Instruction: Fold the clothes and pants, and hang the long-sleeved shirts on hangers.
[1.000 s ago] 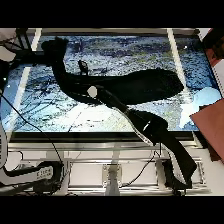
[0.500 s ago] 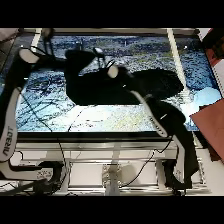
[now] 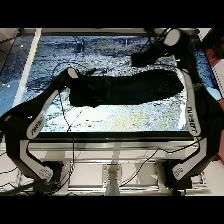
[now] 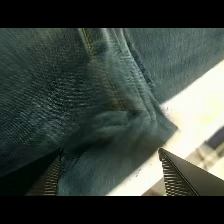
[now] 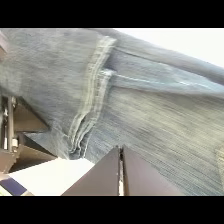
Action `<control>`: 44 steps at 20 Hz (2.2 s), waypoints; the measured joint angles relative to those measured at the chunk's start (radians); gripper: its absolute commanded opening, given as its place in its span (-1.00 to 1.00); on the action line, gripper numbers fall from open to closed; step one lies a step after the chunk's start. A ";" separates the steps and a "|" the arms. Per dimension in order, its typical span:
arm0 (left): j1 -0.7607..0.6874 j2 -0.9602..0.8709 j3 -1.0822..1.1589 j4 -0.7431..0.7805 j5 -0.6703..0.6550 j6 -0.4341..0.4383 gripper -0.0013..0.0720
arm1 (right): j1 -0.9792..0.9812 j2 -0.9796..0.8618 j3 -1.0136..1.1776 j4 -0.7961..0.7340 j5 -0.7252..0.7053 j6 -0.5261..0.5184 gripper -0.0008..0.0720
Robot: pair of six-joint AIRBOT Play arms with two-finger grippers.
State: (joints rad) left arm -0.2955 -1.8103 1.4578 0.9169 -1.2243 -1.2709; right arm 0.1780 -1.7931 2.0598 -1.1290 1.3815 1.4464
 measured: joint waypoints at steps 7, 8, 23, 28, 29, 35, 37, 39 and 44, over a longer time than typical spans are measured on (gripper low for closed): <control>0.068 0.113 0.007 -0.011 0.014 0.025 0.94 | -0.051 0.079 0.000 -0.007 0.031 -0.024 -0.88; 0.096 0.154 0.008 -0.008 0.032 0.035 0.94 | -0.054 0.084 0.000 -0.009 0.031 -0.025 -0.88; 0.581 0.164 -0.100 0.033 0.021 0.201 0.50 | -0.059 0.091 -0.054 -0.077 0.031 -0.052 -0.88; 0.563 0.027 -0.111 -0.122 0.128 0.249 0.50 | -0.059 0.091 -0.057 -0.079 0.030 -0.054 -0.88; 0.551 0.007 -0.112 -0.142 0.142 0.252 0.50 | -0.059 0.091 -0.057 -0.078 0.027 -0.054 -0.88; 0.465 -0.042 -0.113 -0.225 0.168 0.311 0.50 | -0.059 0.091 -0.057 -0.078 0.010 -0.055 -0.88; 0.451 -0.047 -0.114 -0.255 0.171 0.325 0.50 | -0.059 0.091 -0.057 -0.078 0.008 -0.055 -0.88; 0.447 -0.048 -0.114 -0.290 0.169 0.352 0.50 | -0.059 0.091 -0.057 -0.078 0.008 -0.055 -0.88; 0.507 -0.026 -0.114 -0.372 0.130 0.412 0.53 | -0.059 0.091 -0.057 -0.077 0.007 -0.054 -0.88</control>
State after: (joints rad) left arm 0.2115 -1.8366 1.3434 0.5449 -1.0939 -0.8585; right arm 0.1188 -1.7020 2.0026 -1.2064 1.3884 1.3922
